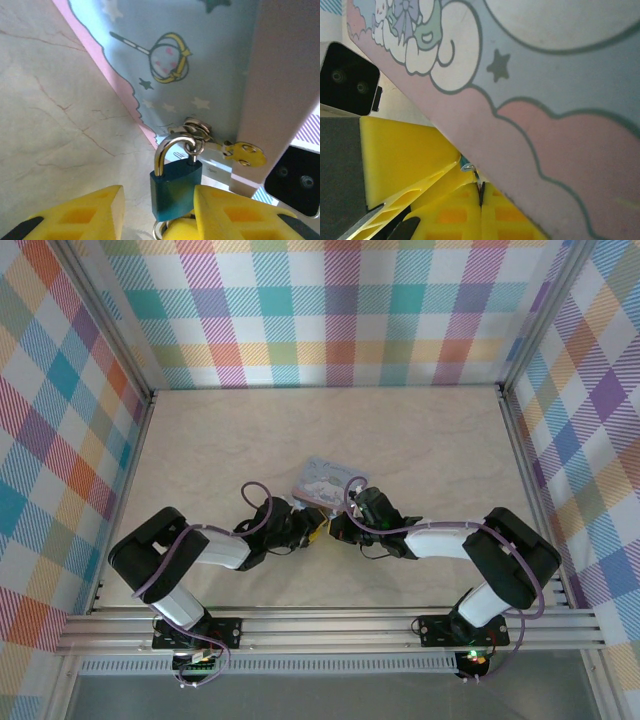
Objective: Unlock a padlock with a key
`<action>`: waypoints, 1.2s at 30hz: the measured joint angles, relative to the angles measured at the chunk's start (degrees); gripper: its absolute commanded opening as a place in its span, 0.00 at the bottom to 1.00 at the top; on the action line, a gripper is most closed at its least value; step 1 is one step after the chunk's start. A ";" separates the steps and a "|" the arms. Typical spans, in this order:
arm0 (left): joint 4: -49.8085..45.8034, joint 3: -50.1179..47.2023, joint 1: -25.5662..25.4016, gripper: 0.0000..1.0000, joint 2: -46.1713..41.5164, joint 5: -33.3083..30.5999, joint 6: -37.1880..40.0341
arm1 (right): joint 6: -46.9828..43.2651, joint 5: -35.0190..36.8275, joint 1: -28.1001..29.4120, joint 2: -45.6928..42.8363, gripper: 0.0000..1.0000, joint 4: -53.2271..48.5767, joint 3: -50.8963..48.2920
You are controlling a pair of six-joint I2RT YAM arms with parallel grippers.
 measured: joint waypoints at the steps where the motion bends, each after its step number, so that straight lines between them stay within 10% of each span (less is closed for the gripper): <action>1: 0.42 0.02 0.00 0.40 0.22 -0.31 0.00 | 0.35 -0.04 0.00 0.00 0.02 0.00 0.00; 23: 2.97 1.40 -0.13 0.16 2.34 -3.15 -1.62 | 7.82 -1.01 0.04 -0.22 0.07 2.45 -0.35; 36: 3.28 1.57 -0.74 0.04 2.21 -3.56 -2.03 | 2.58 4.11 -0.17 -10.58 0.44 -4.28 -1.42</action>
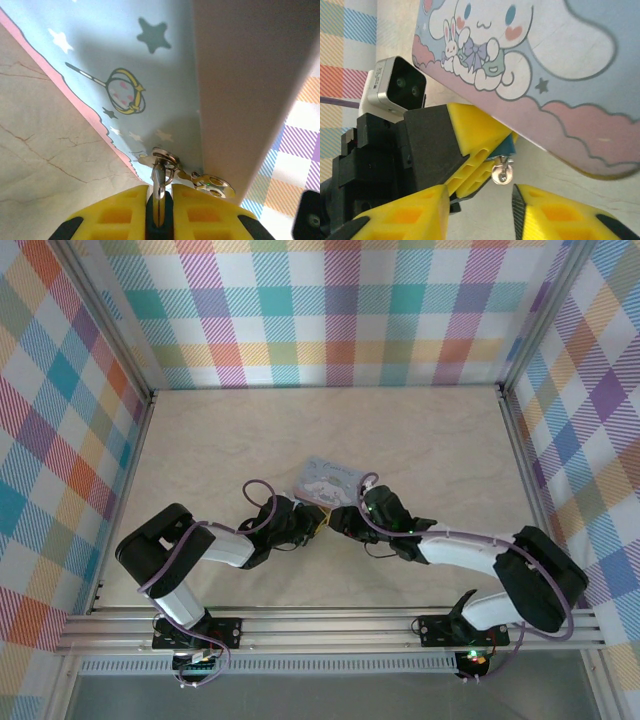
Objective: Unlock a padlock with a key
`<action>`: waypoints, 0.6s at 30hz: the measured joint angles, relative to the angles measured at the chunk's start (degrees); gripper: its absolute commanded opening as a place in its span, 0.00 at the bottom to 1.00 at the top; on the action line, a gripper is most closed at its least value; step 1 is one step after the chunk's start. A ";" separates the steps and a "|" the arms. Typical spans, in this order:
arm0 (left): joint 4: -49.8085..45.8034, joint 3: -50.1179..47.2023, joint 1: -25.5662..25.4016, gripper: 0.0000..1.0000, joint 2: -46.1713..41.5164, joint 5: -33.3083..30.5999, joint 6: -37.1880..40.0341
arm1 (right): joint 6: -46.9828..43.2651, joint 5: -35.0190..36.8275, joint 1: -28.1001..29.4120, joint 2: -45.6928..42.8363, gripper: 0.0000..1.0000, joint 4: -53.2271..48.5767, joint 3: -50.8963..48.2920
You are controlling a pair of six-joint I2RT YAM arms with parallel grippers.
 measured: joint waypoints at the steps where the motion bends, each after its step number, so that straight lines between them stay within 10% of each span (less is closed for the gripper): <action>1: -0.22 0.07 0.00 0.03 -0.07 0.00 0.00 | -0.94 0.94 -0.15 -1.05 0.46 -1.14 -0.33; 14: -3.02 0.55 0.00 0.02 -1.29 -0.02 -0.02 | -15.39 14.29 -1.60 -18.16 1.00 -13.25 -1.62; 18: -5.27 1.33 0.00 0.02 -1.75 -0.02 0.00 | -22.88 18.40 -1.62 -24.26 1.00 -12.17 -3.23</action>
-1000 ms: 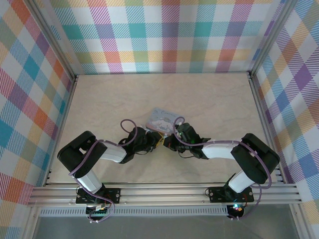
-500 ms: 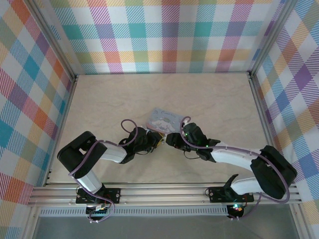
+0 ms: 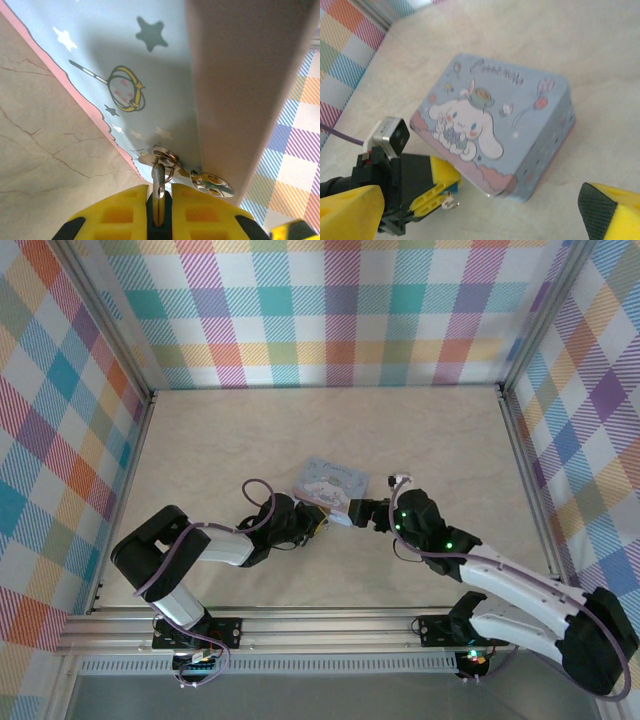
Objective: Unlock a padlock with a key
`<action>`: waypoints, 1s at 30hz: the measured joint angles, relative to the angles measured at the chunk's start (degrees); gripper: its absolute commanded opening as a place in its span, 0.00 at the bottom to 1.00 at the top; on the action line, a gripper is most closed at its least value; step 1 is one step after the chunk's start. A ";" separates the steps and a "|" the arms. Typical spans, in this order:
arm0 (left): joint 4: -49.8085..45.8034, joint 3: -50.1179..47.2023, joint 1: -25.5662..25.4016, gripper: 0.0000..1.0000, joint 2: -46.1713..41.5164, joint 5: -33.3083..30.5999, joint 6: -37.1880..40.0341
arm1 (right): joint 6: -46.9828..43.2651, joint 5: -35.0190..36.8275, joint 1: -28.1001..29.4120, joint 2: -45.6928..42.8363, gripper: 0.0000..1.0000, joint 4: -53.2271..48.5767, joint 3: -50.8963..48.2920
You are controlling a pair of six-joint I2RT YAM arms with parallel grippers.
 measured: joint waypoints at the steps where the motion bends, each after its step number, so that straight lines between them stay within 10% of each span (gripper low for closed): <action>1: -0.59 0.28 0.00 0.02 -0.11 0.02 -0.02 | -1.99 0.83 0.00 -1.29 1.00 0.63 -0.68; 30: -12.55 5.16 0.00 0.00 -1.73 1.25 -1.03 | -55.95 -2.56 6.25 -2.27 1.00 10.84 -4.98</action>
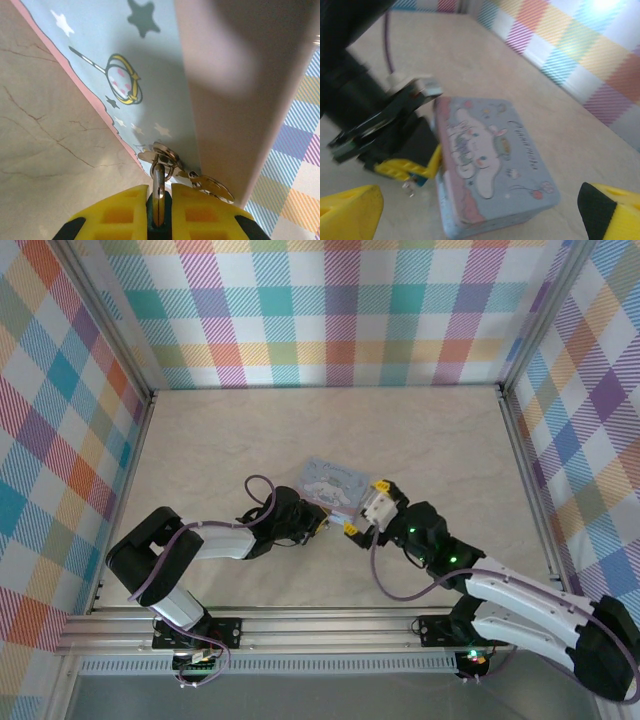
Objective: Unlock a padlock with a key
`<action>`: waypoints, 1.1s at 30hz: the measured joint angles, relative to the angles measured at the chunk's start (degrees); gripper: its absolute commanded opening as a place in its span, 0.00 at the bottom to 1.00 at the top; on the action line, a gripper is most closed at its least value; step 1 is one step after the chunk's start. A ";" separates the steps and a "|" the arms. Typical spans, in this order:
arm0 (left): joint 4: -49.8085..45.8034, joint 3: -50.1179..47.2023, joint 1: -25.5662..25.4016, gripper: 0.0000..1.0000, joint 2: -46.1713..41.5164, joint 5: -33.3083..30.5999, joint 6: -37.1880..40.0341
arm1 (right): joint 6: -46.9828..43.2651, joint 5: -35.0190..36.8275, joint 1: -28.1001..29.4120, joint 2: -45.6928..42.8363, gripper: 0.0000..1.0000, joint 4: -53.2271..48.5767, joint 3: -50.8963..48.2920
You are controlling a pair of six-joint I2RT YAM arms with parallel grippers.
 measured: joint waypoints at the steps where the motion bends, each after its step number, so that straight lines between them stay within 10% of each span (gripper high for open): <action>1: -0.26 0.13 0.00 0.00 0.00 0.11 -0.39 | -2.08 0.85 1.55 1.60 1.00 0.13 0.00; 16: -1.73 1.14 0.00 0.00 0.00 1.11 -2.49 | -12.20 5.86 7.45 20.22 0.92 5.03 0.04; 33: -2.78 1.57 0.00 0.00 0.00 1.31 -2.51 | -10.62 6.05 7.56 29.00 0.51 10.14 3.54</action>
